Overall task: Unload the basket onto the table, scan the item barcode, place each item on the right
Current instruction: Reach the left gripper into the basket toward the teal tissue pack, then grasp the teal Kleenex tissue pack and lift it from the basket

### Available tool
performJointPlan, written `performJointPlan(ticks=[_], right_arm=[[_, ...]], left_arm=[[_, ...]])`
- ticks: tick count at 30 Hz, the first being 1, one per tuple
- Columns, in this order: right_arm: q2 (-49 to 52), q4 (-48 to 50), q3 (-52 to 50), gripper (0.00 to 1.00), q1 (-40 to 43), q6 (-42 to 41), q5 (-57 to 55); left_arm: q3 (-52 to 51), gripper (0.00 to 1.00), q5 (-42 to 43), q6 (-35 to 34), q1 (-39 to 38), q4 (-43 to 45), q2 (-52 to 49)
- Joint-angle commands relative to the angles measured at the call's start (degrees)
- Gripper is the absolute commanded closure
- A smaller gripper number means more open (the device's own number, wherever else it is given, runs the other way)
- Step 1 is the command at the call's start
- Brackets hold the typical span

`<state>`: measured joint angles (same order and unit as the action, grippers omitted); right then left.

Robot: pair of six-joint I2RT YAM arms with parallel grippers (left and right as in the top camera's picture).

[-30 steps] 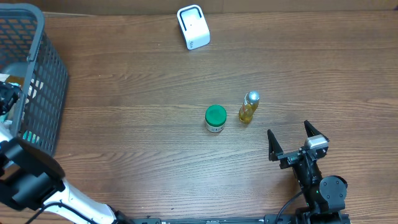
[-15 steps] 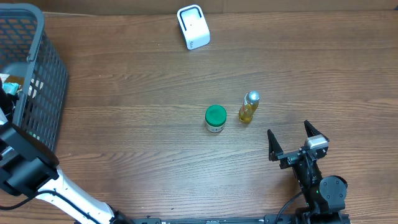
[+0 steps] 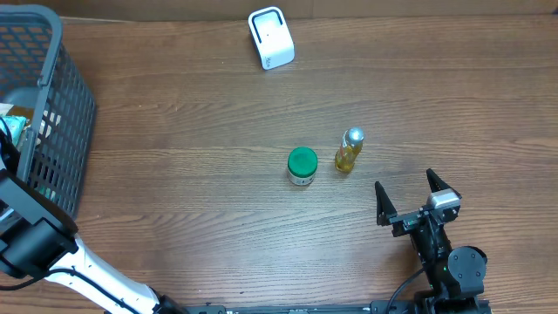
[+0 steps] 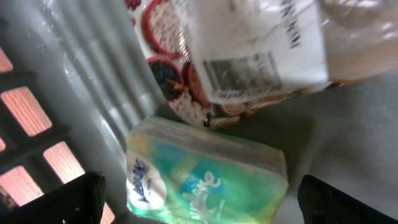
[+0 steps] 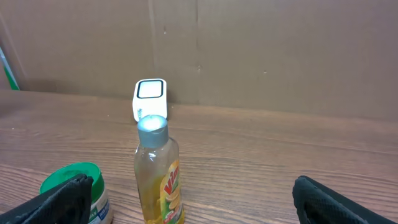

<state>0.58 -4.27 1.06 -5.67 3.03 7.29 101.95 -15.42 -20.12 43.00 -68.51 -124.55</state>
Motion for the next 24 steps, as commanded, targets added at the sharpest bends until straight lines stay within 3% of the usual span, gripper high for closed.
performJointPlan(ticks=[1, 13, 18, 24], right_arm=[[-0.4, 0.3, -0.6, 0.00, 0.0, 0.0, 0.3], [-0.4, 0.3, -0.6, 0.00, 0.0, 0.0, 0.3], [-0.4, 0.3, -0.6, 0.00, 0.0, 0.0, 0.3], [-0.4, 0.2, -0.6, 0.00, 0.0, 0.0, 0.3]], left_arm=[[-0.9, 0.00, 0.8, 3.5, 0.3, 1.4, -0.8], [-7.5, 0.00, 3.1, 5.6, 0.5, 6.8, -0.8], [-7.4, 0.04, 5.3, 4.7, 0.5, 6.8, -0.8], [-2.1, 0.00, 10.6, 4.7, 0.5, 3.1, -0.8]])
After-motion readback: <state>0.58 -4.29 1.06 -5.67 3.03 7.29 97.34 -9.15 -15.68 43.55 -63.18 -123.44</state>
